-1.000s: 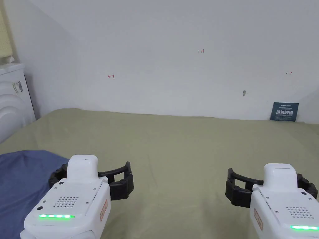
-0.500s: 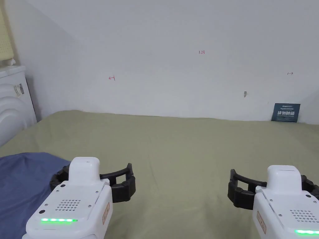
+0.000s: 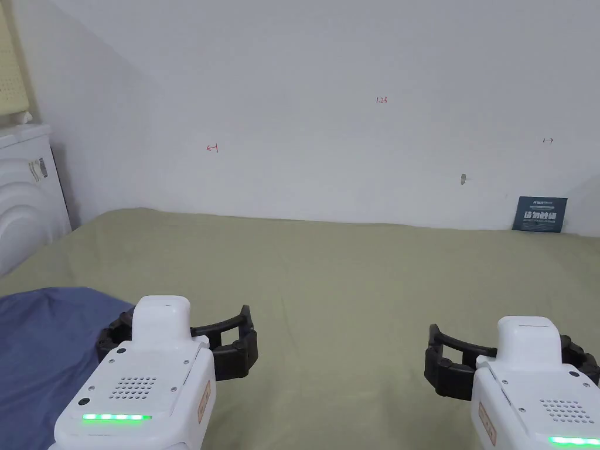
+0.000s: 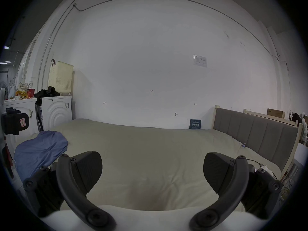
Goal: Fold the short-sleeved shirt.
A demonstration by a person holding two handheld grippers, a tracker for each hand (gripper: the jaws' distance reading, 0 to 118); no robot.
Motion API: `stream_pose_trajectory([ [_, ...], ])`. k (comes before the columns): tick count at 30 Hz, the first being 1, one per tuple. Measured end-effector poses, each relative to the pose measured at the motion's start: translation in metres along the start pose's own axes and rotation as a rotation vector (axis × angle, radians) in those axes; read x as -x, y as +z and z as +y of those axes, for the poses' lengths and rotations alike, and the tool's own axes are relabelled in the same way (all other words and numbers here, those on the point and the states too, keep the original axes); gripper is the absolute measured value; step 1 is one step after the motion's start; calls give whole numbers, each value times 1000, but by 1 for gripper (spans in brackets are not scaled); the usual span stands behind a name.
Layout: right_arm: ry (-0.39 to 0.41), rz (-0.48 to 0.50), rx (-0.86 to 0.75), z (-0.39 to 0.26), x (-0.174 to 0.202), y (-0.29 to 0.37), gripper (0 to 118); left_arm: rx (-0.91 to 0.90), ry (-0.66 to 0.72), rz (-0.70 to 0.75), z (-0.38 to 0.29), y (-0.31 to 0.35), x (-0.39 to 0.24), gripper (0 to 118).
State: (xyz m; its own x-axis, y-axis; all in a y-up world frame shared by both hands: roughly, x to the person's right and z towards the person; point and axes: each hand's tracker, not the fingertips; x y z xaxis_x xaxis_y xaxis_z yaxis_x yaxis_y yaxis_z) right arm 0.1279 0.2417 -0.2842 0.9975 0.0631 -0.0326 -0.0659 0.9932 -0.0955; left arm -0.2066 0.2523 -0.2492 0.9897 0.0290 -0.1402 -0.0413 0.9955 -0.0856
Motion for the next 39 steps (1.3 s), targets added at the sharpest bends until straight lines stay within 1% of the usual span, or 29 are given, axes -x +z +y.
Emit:
stream_pose_trajectory([
  [9,-5,-1,-3,2,0,-2,118,5,5,-5,0,-3,1,118],
  [16,4,3,-13,2,0,0,118,16,65,-35,1,-4,8,118],
  [19,-15,6,-3,2,-2,-1,118,11,61,-21,-1,-3,8,118],
  [22,-18,-12,9,2,-3,-3,118,16,47,-20,-1,-4,8,118],
  [23,-20,-21,21,2,-3,-4,116,22,41,-22,-1,-4,8,118],
  [24,-26,-25,28,2,-3,-3,108,30,38,-27,-2,-4,8,117],
  [25,-25,-27,27,2,-3,-3,74,39,44,-39,-3,-5,8,101],
  [26,-11,-33,36,1,-3,-3,33,40,44,-45,-4,-5,7,69],
  [27,22,-41,60,1,-2,-6,1,43,14,0,-6,-5,5,11],
  [28,28,-44,64,-2,-2,-7,1,45,-20,52,-8,-9,1,0],
  [29,19,-44,58,-4,-3,-7,1,10,-46,123,-11,-7,-2,0],
  [31,7,-25,67,-6,-4,-6,1,53,5,3,-13,-10,4,0],
  [33,30,-30,80,-6,-2,-11,1,62,-13,37,-13,-11,4,0],
  [35,17,-2,78,1,4,-15,1,60,-18,54,-9,-9,10,0],
  [37,9,29,78,6,17,-22,1,50,-6,76,-5,-2,23,0],
  [39,19,101,67,15,40,-28,1,45,-13,137,1,9,40,0],
])
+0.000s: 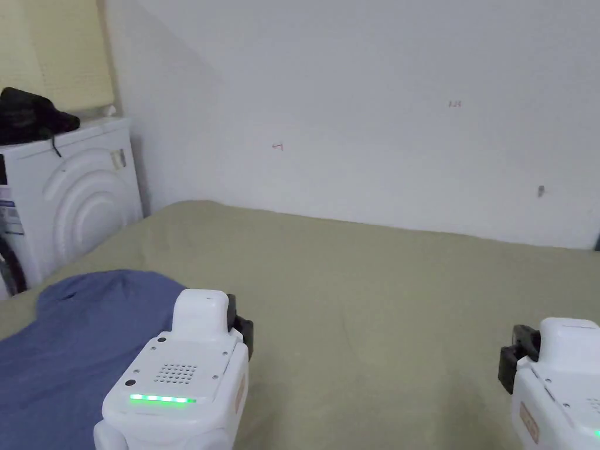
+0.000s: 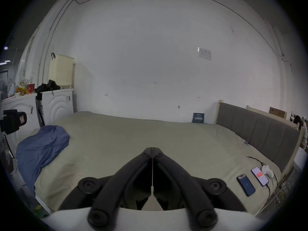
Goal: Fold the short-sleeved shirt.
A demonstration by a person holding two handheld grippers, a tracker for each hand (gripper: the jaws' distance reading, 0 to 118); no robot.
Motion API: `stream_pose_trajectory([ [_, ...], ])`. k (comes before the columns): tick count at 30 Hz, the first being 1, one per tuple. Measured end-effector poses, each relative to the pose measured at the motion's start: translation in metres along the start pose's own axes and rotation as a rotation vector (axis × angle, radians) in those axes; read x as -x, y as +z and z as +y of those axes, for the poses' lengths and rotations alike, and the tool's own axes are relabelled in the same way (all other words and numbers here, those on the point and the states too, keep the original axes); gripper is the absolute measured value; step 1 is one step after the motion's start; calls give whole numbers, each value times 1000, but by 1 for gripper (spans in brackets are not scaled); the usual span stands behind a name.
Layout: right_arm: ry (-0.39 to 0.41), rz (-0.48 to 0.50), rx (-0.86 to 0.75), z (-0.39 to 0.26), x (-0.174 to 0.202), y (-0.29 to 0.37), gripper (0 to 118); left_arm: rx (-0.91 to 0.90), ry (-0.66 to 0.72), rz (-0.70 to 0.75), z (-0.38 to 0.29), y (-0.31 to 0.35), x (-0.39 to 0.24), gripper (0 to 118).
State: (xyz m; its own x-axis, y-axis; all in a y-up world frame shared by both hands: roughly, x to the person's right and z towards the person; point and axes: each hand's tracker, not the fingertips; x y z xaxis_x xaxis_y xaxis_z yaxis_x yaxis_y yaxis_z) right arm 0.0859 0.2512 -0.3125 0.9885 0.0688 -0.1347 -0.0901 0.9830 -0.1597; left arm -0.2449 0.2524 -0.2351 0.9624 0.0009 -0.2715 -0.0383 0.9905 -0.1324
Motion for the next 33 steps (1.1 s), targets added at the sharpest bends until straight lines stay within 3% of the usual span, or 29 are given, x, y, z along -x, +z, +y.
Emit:
stream_pose_trajectory([
  [9,37,399,17,17,152,-19,1,20,60,314,4,73,118,0],
  [15,65,553,29,9,226,-10,1,87,82,455,-16,111,162,0],
  [19,69,572,46,1,230,-16,1,135,110,452,-29,98,174,0],
  [23,109,538,59,-5,211,-38,1,295,93,316,-25,34,186,0],
  [27,74,450,88,-6,176,-66,1,452,65,162,-5,-78,206,0],
  [30,126,371,84,-11,159,-84,1,667,-59,78,5,-181,214,0],
  [33,157,349,116,-20,149,-103,1,850,-76,-38,-9,-282,219,0],
])
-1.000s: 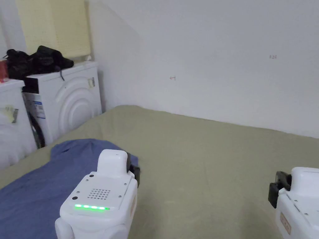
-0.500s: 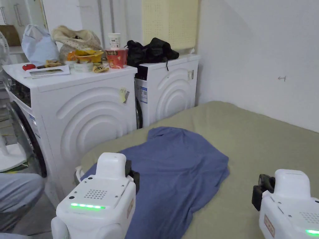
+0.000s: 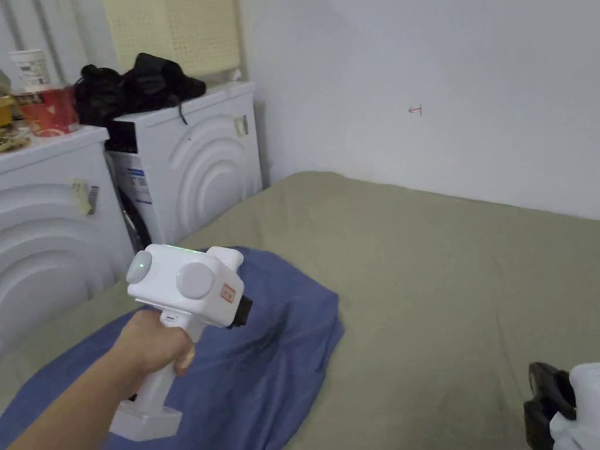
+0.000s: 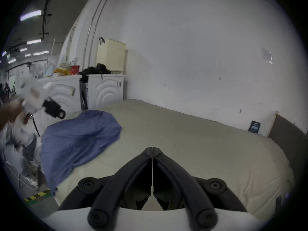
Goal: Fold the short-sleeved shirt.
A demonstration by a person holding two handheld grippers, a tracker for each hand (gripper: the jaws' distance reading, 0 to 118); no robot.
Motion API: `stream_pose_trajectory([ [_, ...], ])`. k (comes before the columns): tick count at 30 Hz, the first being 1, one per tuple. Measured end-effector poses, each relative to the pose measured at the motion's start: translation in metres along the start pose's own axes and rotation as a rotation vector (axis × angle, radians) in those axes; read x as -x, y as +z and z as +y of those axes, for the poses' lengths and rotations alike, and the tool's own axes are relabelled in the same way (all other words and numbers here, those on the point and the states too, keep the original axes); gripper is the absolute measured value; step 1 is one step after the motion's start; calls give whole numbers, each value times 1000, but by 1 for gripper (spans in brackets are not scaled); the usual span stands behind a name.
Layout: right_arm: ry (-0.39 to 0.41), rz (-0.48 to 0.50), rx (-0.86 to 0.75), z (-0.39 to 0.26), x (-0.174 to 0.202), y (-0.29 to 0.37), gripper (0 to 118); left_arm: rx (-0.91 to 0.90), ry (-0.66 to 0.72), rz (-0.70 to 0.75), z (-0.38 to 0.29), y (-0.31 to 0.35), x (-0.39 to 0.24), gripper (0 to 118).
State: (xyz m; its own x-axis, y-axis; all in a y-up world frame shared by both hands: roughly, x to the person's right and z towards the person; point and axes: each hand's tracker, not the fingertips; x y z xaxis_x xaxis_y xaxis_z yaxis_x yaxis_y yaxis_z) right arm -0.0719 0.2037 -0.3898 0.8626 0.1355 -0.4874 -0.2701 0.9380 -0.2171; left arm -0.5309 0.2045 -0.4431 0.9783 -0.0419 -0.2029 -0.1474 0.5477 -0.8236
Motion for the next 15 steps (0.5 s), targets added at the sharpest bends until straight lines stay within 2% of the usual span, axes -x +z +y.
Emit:
stream_pose_trajectory([
  [4,-4,-36,48,-12,-19,-17,1,249,-28,24,49,-88,13,0],
  [6,8,-33,69,-20,-24,-24,1,273,-25,5,62,-116,19,0],
  [7,21,-19,89,-23,-26,-29,1,284,-21,-32,64,-125,21,4],
  [8,31,-16,104,-25,-27,-33,1,281,-15,-44,67,-133,23,27],
  [10,10,-3,129,-29,-31,-43,1,277,7,-43,67,-150,26,118],
  [11,-1,-1,138,-31,-32,-46,1,284,31,-44,65,-154,28,118],
  [13,-28,11,144,-35,-32,-52,1,257,71,-91,65,-162,33,105],
  [15,-33,15,148,-40,-29,-55,1,283,87,-96,61,-172,31,98],
])
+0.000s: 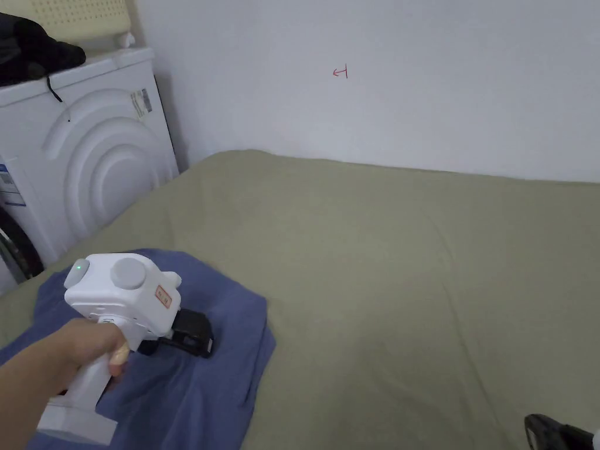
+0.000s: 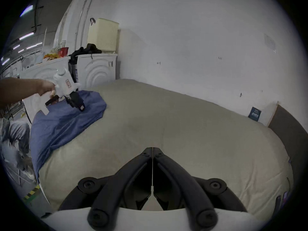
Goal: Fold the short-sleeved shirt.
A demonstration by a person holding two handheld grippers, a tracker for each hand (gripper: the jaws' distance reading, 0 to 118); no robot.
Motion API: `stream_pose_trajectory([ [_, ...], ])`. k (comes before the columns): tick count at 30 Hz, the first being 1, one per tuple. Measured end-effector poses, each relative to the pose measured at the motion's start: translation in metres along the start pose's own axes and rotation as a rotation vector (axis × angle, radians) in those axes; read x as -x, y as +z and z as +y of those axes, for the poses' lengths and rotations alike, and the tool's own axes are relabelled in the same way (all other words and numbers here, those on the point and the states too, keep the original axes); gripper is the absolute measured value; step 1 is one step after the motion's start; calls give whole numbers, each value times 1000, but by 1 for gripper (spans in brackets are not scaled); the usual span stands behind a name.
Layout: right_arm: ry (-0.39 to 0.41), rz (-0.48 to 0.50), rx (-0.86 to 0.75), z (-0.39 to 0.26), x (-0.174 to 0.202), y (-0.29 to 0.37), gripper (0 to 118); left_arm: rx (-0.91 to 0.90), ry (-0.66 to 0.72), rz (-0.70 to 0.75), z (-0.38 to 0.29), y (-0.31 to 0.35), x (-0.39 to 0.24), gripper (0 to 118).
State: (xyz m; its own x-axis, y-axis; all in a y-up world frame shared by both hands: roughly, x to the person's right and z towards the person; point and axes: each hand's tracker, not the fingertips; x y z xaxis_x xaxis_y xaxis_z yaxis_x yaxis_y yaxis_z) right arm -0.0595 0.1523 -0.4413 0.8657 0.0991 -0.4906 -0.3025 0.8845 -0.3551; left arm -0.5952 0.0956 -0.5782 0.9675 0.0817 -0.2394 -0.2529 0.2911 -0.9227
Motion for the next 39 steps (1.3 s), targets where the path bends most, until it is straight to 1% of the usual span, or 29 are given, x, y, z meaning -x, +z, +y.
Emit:
stream_pose_trajectory([
  [3,-11,12,20,-5,4,-1,1,-8,-9,21,-10,-7,-3,94],
  [4,-11,15,27,-7,6,0,1,-31,-11,23,-11,-3,-4,75],
  [5,-10,13,29,-8,7,2,1,-42,-5,21,-11,4,-4,43],
  [6,-9,14,31,-9,7,4,1,-88,-14,47,-11,13,-5,0],
  [7,-7,14,31,-10,7,6,1,-112,-32,71,-11,18,-9,0],
  [8,-10,11,32,-11,7,7,1,-112,-38,153,-9,27,-9,0],
  [10,-33,13,40,-11,7,8,1,-107,-8,22,-8,39,-4,0],
  [11,-45,11,41,-13,6,10,1,-120,-7,40,-7,47,-4,0],
  [12,-50,9,42,-14,5,11,1,-128,3,41,-22,53,-13,0],
  [14,-68,14,48,-17,2,15,1,-190,35,19,-26,67,-17,0],
  [16,-74,2,53,-18,-2,20,1,-219,83,-46,-28,65,-12,0],
  [18,-88,-4,54,-18,-9,25,1,-213,71,-74,-32,69,-20,0],
  [20,-112,-21,53,-19,-17,31,1,-249,46,-79,-34,77,-31,0],
  [21,-117,-33,55,-19,-22,33,1,-261,48,-111,-35,84,-38,0],
  [22,-121,-47,59,-20,-27,35,1,-268,27,-147,-34,90,-47,0],
  [23,-122,-67,67,-20,-32,37,1,-311,-14,-111,-35,99,-60,0],
  [24,-124,-81,69,-21,-37,39,1,-298,-56,-126,-33,104,-71,0],
  [27,-158,-132,75,-22,-56,52,1,-311,-159,-143,-29,126,-118,0],
  [28,-164,-149,67,-24,-64,59,1,-345,-187,-158,-26,132,-137,0],
  [29,-162,-168,68,-25,-72,65,1,-354,-190,-194,-24,137,-154,0],
  [30,-161,-198,78,-26,-80,72,1,-367,-222,-234,-23,144,-176,0],
  [35,-222,-346,88,-38,-132,119,1,-383,-406,-353,-27,155,-315,0],
  [37,-227,-403,97,-45,-152,137,1,-368,-434,-433,-32,153,-371,0],
  [39,-269,-447,115,-53,-171,156,1,-348,-493,-516,-45,151,-428,0],
])
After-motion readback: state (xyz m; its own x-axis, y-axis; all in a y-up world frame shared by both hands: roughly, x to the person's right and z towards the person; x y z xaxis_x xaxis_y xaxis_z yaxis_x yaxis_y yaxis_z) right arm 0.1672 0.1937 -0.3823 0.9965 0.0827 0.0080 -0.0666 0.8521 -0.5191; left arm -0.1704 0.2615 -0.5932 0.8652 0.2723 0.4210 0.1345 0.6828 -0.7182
